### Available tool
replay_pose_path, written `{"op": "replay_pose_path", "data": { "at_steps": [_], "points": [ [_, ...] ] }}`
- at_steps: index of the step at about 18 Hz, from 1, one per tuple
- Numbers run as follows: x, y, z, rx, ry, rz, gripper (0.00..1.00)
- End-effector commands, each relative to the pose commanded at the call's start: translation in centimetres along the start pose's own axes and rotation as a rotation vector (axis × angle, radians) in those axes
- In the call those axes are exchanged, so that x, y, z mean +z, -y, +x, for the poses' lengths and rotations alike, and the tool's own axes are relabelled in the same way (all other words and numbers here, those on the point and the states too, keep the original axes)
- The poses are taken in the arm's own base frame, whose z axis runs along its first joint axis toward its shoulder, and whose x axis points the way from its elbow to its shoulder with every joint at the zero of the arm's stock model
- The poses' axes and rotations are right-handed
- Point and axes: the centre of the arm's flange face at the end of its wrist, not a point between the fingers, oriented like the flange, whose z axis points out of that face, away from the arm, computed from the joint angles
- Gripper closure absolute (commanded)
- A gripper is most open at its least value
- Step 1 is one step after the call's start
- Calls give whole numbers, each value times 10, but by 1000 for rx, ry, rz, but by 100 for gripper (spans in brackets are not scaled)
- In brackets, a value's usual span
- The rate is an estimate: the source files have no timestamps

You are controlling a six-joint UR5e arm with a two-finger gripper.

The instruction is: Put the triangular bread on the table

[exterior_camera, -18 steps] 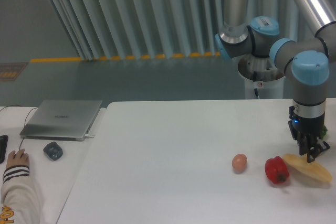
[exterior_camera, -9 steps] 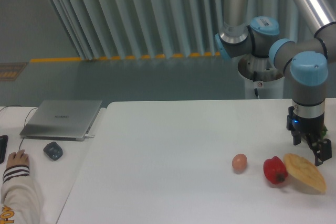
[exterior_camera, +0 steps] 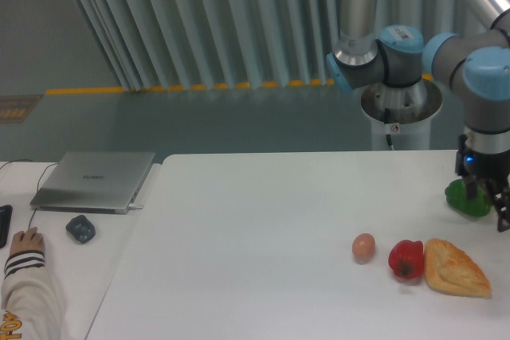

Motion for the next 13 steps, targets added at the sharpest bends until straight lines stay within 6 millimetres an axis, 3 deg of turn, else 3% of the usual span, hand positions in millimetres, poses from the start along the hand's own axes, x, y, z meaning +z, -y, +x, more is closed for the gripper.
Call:
{"op": "replay_pose_path", "data": {
  "at_steps": [4,8,13],
  "points": [
    [-10,-21,-6,-21,-13,29,0],
    [-28,-66,-14,-18,-61,87,0],
    [-26,-76,-13,-18,-72,88,0]
  ]
}}
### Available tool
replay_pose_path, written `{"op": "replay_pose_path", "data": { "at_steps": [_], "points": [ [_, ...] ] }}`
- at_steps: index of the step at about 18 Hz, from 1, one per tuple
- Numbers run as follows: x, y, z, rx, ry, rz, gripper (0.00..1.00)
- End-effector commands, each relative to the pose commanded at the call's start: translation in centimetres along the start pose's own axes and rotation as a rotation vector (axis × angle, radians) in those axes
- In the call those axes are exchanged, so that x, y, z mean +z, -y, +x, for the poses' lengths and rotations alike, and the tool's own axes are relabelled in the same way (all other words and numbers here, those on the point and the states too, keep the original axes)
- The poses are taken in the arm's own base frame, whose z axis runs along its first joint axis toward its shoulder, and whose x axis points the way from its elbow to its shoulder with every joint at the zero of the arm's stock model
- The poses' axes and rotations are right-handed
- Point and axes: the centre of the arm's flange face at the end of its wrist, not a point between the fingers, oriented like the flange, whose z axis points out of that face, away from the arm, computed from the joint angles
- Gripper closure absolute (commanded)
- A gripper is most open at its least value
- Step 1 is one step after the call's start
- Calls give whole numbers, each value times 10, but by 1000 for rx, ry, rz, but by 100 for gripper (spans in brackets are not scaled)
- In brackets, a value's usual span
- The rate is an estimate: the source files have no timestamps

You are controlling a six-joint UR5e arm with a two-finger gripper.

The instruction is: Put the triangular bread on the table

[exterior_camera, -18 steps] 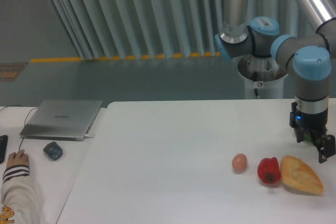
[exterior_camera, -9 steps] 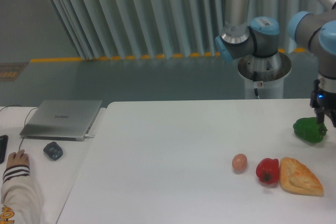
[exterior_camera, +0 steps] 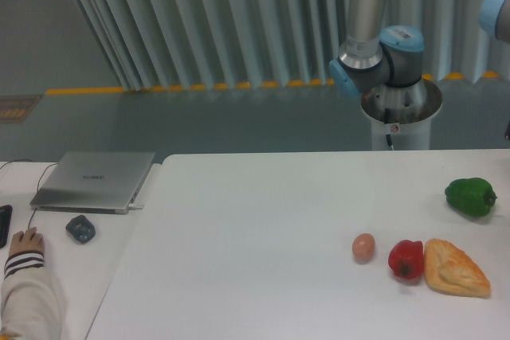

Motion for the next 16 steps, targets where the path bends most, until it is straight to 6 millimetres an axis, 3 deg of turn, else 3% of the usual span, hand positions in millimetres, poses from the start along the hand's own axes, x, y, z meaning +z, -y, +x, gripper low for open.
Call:
{"op": "replay_pose_path", "data": {
  "at_steps": [4,9,16],
  "points": [
    [6,-3,4,-3,-15,-12,0],
    [8,-23,6,-21,-30,-89,0],
    [9,-22,6,-19,-29,-86,0]
  ]
}}
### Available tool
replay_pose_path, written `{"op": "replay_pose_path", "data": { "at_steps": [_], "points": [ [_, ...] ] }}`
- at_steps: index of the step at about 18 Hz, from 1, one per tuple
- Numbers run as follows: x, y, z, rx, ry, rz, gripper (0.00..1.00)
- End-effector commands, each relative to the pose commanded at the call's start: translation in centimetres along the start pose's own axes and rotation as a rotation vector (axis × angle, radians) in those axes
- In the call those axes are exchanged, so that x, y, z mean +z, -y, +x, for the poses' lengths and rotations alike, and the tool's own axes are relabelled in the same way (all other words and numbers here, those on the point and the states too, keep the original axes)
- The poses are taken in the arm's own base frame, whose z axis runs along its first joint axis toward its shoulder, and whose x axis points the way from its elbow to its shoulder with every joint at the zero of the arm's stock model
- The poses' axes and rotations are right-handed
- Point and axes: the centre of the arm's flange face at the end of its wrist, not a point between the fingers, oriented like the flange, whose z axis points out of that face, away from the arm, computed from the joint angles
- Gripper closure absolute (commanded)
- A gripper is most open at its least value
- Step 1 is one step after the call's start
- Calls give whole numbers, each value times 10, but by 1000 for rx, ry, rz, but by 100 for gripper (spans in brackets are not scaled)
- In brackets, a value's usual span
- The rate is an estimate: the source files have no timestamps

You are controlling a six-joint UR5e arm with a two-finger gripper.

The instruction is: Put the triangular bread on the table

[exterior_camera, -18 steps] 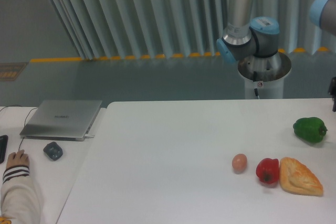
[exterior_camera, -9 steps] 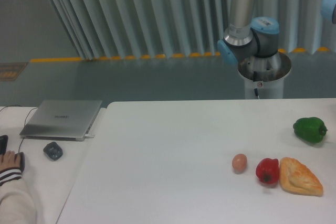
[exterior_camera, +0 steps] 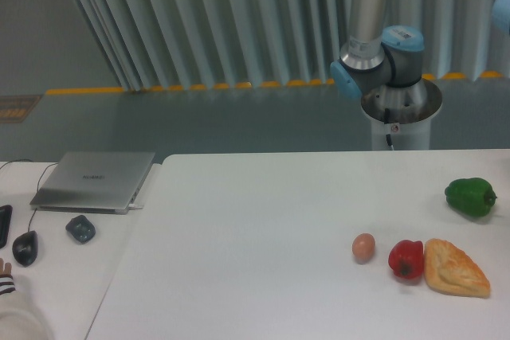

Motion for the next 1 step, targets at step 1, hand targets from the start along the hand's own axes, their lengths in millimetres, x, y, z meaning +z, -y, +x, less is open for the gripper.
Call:
{"op": "replay_pose_path", "data": {
  "at_steps": [1],
  "points": [
    [0,0,0,0,-1,0,0]
  ]
}}
